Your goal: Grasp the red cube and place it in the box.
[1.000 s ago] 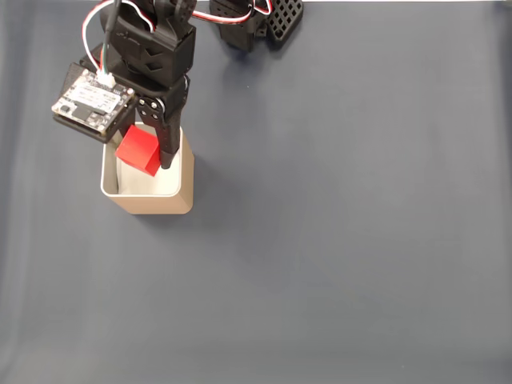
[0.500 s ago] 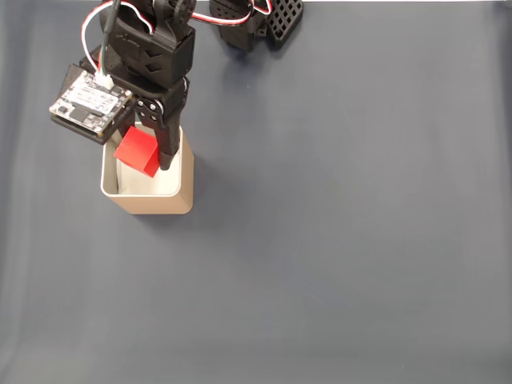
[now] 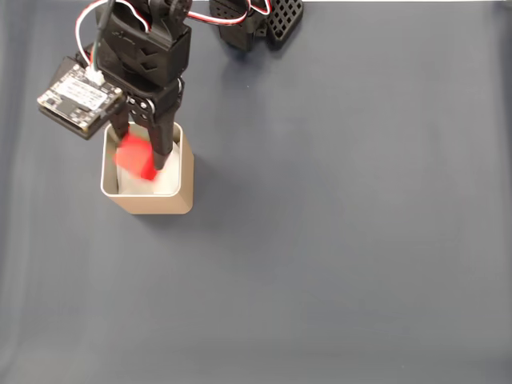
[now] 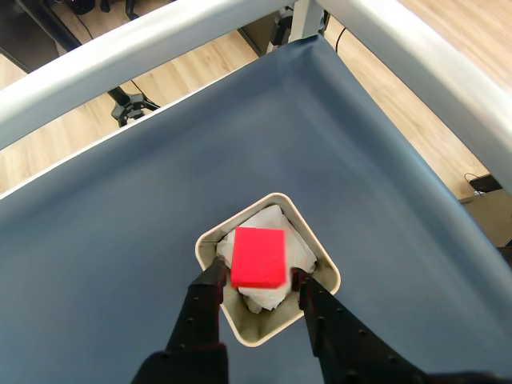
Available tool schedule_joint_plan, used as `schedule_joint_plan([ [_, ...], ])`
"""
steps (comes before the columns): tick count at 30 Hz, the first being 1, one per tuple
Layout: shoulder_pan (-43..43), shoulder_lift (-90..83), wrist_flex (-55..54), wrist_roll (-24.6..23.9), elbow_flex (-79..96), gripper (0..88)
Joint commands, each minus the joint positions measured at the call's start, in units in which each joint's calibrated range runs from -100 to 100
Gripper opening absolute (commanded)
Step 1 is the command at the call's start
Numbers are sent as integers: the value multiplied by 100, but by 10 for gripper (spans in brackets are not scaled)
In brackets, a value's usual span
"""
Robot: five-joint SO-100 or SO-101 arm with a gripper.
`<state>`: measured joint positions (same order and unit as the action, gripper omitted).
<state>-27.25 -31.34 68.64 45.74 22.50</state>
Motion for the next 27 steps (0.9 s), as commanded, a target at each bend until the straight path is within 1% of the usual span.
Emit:
schedule_joint_plan([
  [1, -69, -90, -106, -44, -135, 256],
  [12, -112, -150, -311, -59, -71, 381],
  [27, -162, -306, -500, -34, 75, 406],
])
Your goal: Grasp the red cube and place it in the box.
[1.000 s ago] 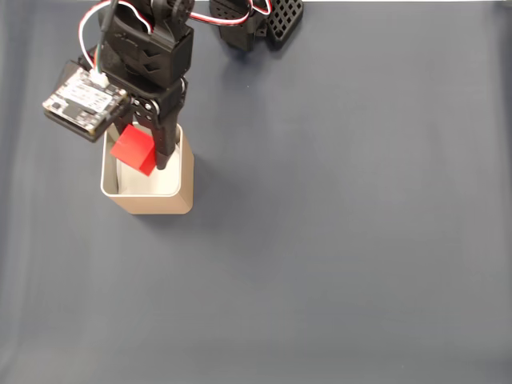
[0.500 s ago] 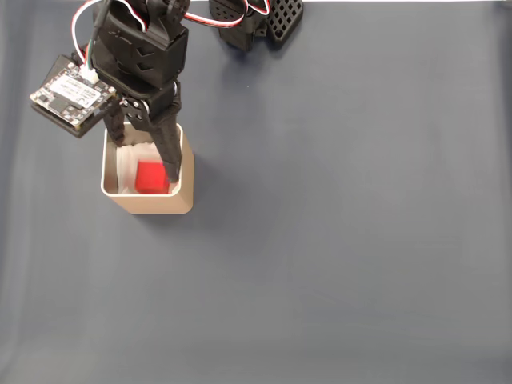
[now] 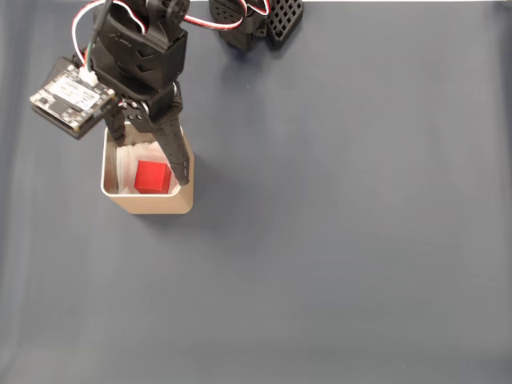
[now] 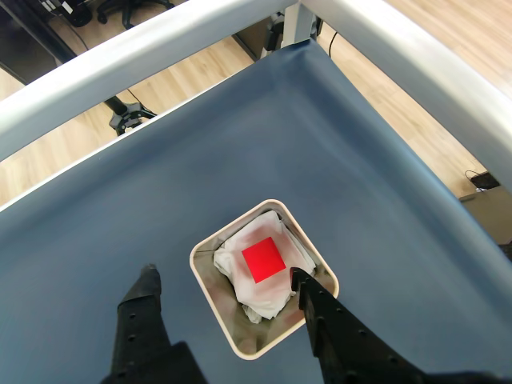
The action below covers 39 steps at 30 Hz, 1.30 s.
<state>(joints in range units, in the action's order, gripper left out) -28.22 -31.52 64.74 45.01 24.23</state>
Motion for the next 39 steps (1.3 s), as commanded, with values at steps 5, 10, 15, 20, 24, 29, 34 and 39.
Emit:
schedule_joint_plan([
  [5, -106, -288, -167, 44, -98, 407],
  [10, -128, -279, -209, 34, -98, 402],
  [15, -128, -288, -266, 0, -98, 367],
  [20, -113, -314, -315, -44, -98, 272],
  [24, -64, -340, -332, -54, -80, 177],
  [29, 99, -409, -356, -88, -80, 46],
  [34, 426, -600, -356, -132, -80, 1],
  [39, 987, -877, -323, -195, -80, 1],
])
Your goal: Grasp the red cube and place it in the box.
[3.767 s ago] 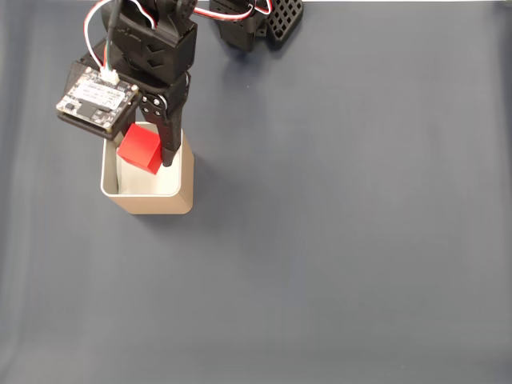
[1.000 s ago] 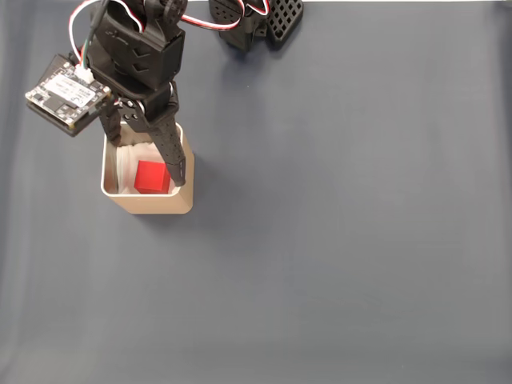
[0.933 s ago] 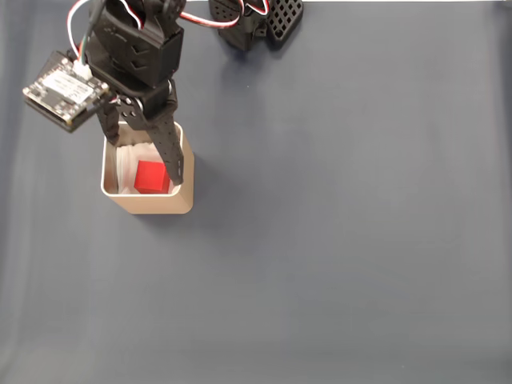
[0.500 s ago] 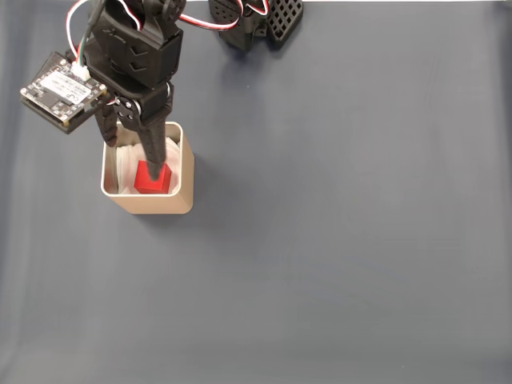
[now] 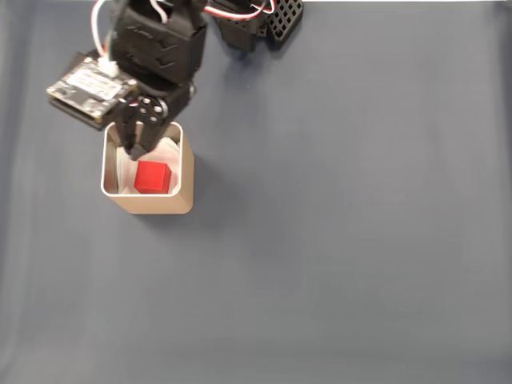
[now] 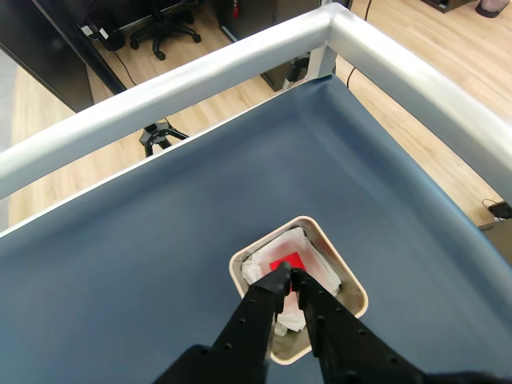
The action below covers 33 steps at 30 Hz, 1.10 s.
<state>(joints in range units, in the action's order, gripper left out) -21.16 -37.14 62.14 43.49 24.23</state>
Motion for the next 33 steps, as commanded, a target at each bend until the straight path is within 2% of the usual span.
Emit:
schedule_joint_plan([
  [1, 415, -375, -39, -59, -71, 1],
  [12, 1615, -1120, -195, -78, 768, 1],
  [33, 2027, -3595, -1245, 205, 4515, 1],
])
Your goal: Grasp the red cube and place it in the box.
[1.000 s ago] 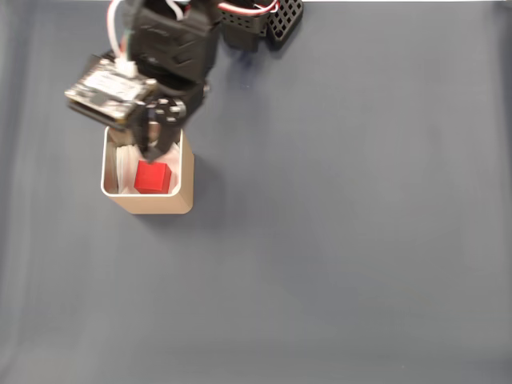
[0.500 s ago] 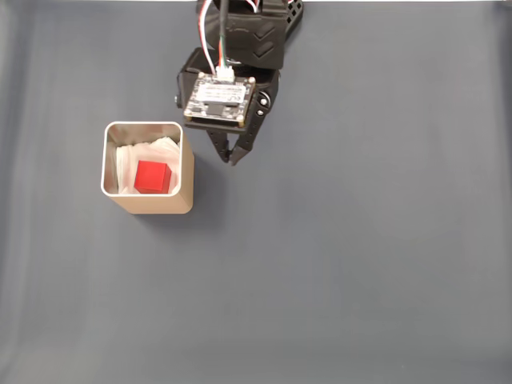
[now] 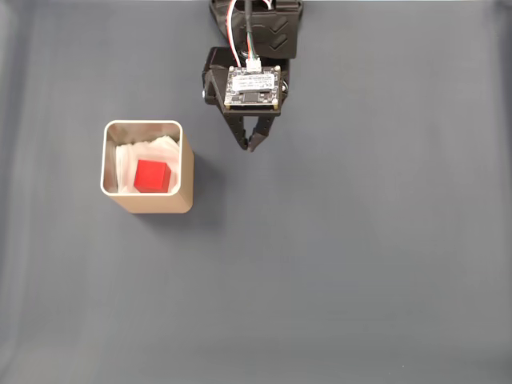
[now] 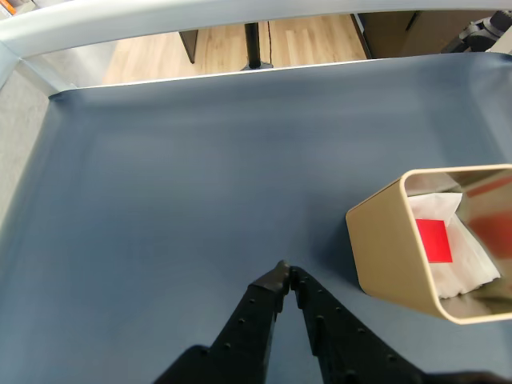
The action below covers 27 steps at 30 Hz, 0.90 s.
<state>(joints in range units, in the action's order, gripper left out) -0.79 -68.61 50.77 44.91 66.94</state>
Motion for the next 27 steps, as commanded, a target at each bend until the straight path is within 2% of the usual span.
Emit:
schedule_joint_plan([
  [1, 11, -586, -108, 68, 398, 1],
  [11, 146, -1676, -59, -24, 1583, 1],
  [27, 239, -2481, 73, -161, 2878, 1],
])
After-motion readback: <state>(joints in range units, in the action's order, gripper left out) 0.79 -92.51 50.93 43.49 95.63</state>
